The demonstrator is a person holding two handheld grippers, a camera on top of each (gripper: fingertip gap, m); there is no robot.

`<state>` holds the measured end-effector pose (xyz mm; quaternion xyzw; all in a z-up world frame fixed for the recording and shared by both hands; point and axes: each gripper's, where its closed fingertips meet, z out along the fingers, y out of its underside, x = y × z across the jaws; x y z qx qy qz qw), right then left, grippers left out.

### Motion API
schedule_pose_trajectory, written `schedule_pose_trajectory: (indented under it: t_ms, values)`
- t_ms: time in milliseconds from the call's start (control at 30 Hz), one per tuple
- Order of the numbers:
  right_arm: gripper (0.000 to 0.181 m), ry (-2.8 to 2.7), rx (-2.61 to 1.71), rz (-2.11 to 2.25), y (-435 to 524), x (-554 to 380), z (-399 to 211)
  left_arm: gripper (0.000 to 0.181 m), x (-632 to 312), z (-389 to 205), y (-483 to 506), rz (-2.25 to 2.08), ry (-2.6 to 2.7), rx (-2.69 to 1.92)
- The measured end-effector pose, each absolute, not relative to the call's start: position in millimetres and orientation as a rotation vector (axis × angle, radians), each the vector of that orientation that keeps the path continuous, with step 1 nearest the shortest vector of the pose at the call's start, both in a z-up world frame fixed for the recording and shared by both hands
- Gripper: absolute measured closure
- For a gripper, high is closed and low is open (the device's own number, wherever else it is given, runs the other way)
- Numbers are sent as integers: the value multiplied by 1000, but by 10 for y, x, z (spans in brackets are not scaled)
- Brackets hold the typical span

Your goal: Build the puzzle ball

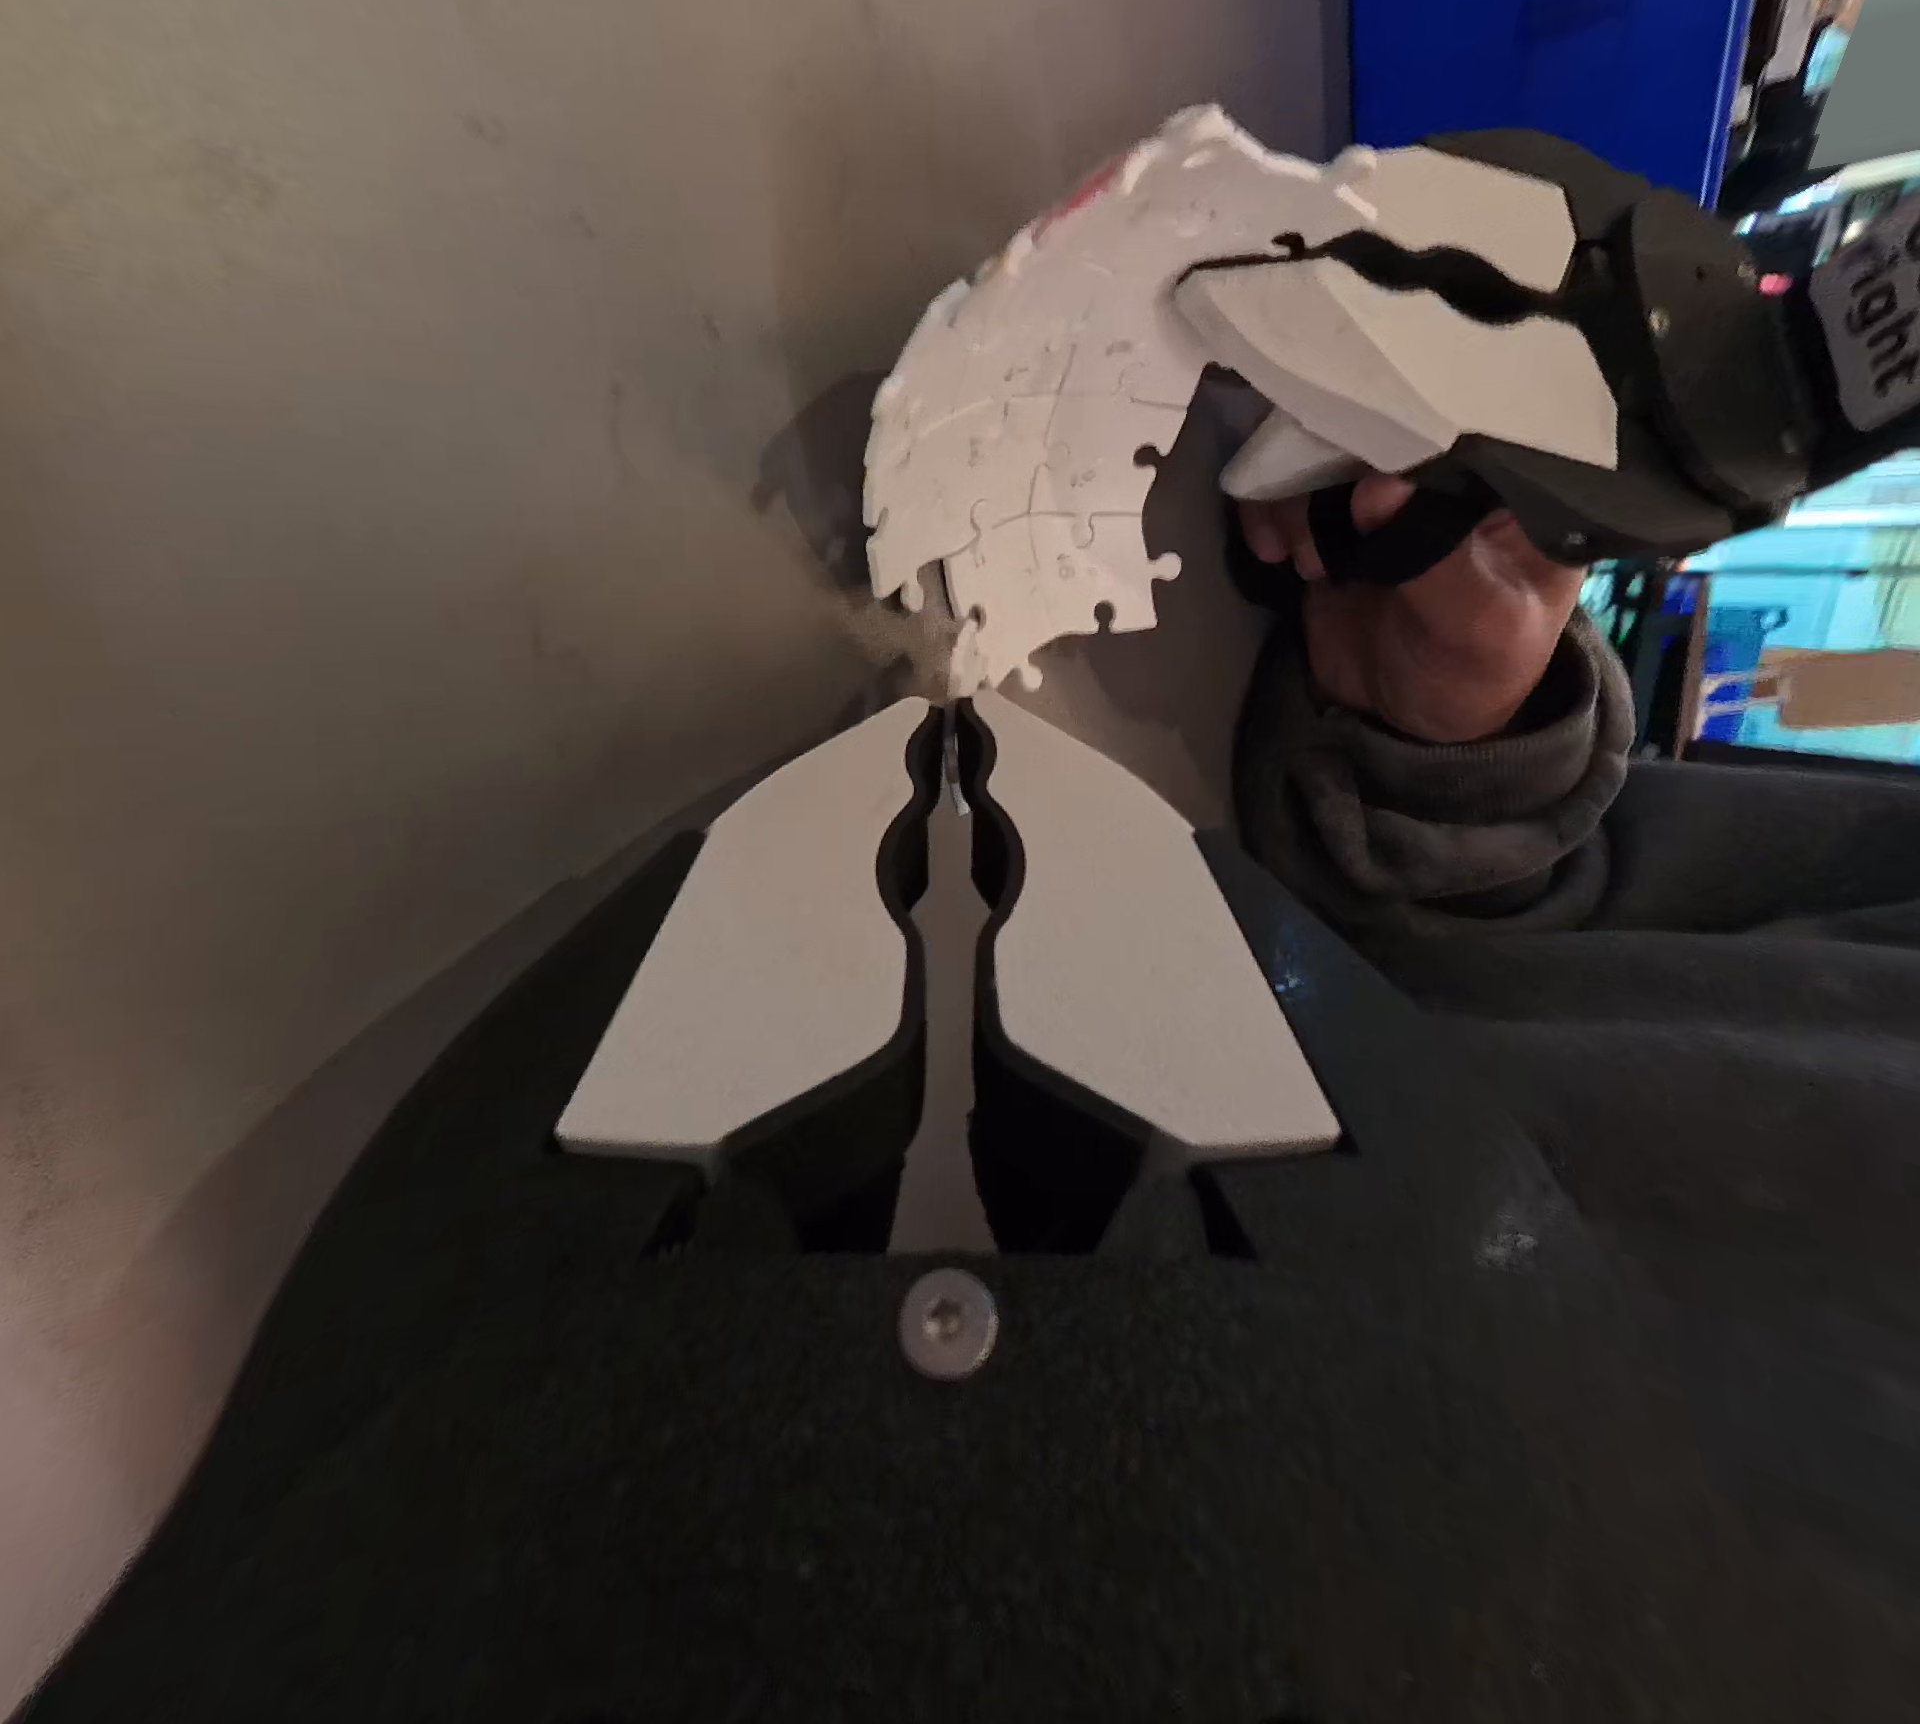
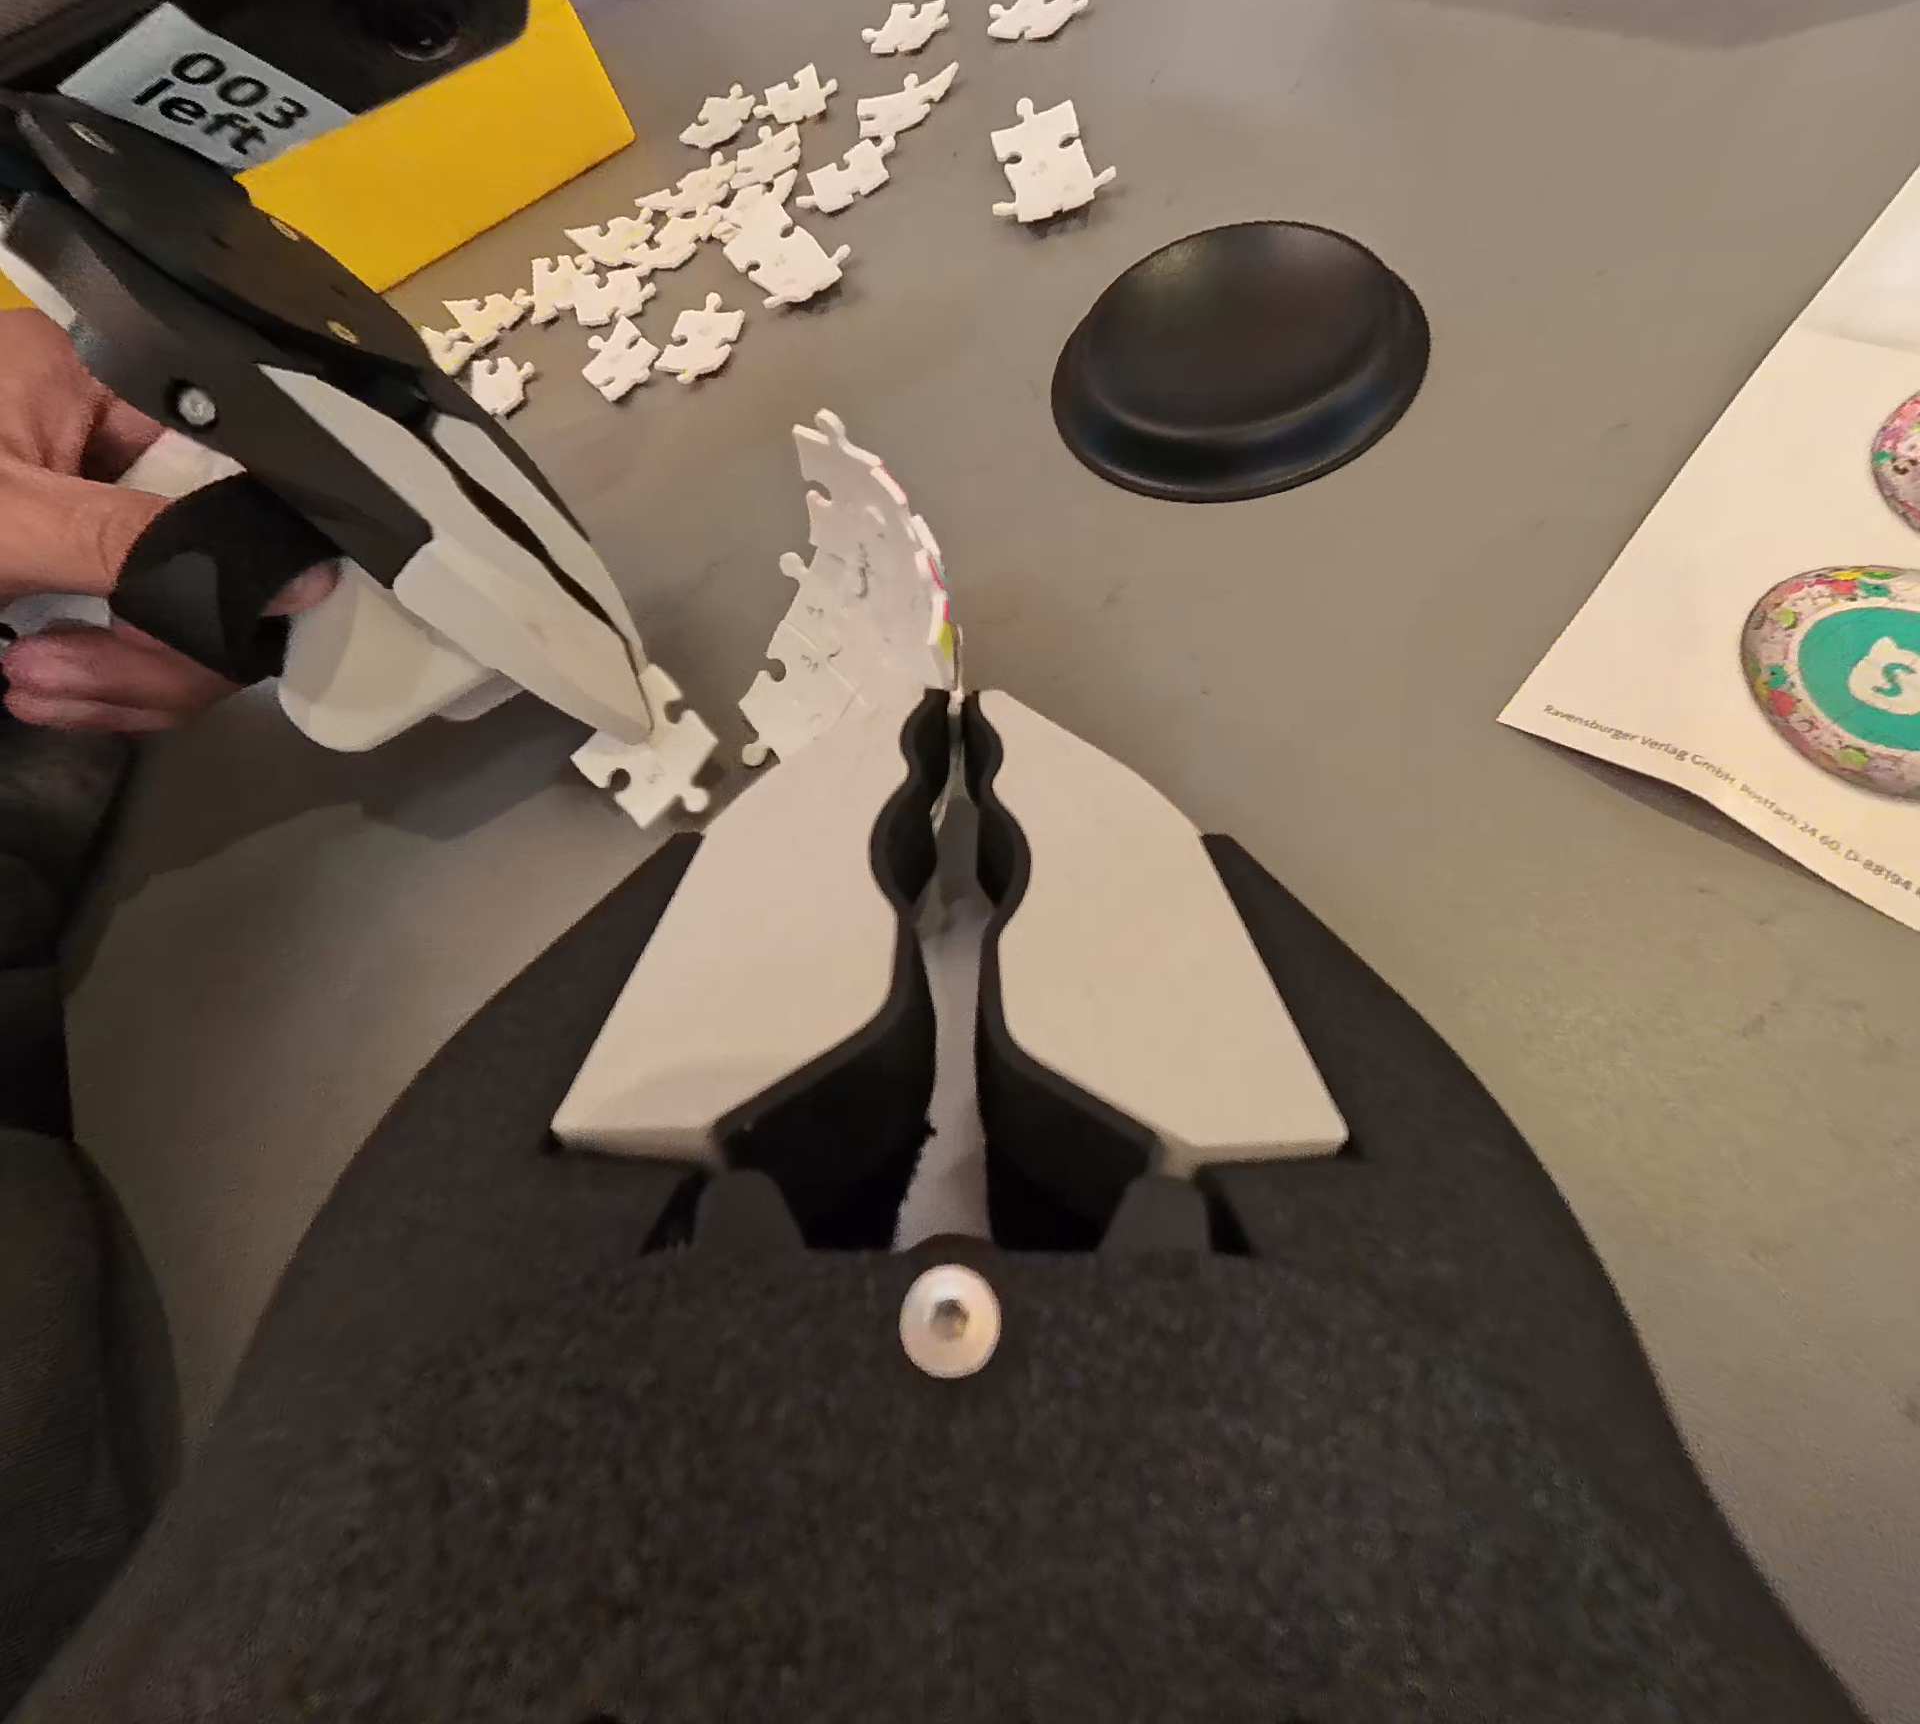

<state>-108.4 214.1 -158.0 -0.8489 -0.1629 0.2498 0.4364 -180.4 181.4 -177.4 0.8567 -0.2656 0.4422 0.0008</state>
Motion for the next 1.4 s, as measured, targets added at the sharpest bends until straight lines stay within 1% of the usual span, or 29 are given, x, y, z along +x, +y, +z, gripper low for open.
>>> schedule_pose_trajectory:
  t_ms: [167,300,400,467,533,633,733,833,967,1100,1400]
  values:
    - [179,-411,-2109,629,2138,-1088,-1575,179,-2019,-1724,1660,1264,-1257,2479]
    - [179,-428,-2106,630,2128,-1105,-1569,179,-2321,-1828,1536,942,-1689,2239]
    - [179,-434,-2105,627,2127,-1111,-1568,179,-2355,-1814,1481,868,-1825,2095]
    - [179,-434,-2108,629,2127,-1111,-1573,175,-2381,-1850,1494,790,-1891,2044]
    - [179,-433,-2107,631,2127,-1112,-1572,167,-2379,-1874,1513,751,-1938,2019]
    - [179,-433,-2107,630,2128,-1111,-1573,157,-2351,-1861,1565,760,-1962,2068]
    - [179,-434,-2108,631,2127,-1113,-1575,147,-2353,-1770,1605,833,-1955,2221]
    - [179,-436,-2108,628,2128,-1114,-1576,147,-2366,-1651,1487,991,-1968,2372]
    - [179,-436,-2110,634,2127,-1118,-1578,148,-2390,-1691,1413,1043,-1990,2604]
    - [179,-436,-2109,633,2123,-1117,-1578,150,-2418,-1762,1473,993,-1989,2743]
    - [179,-439,-2112,627,2123,-1118,-1581,150,-2523,-1915,1609,759,-2107,2759]
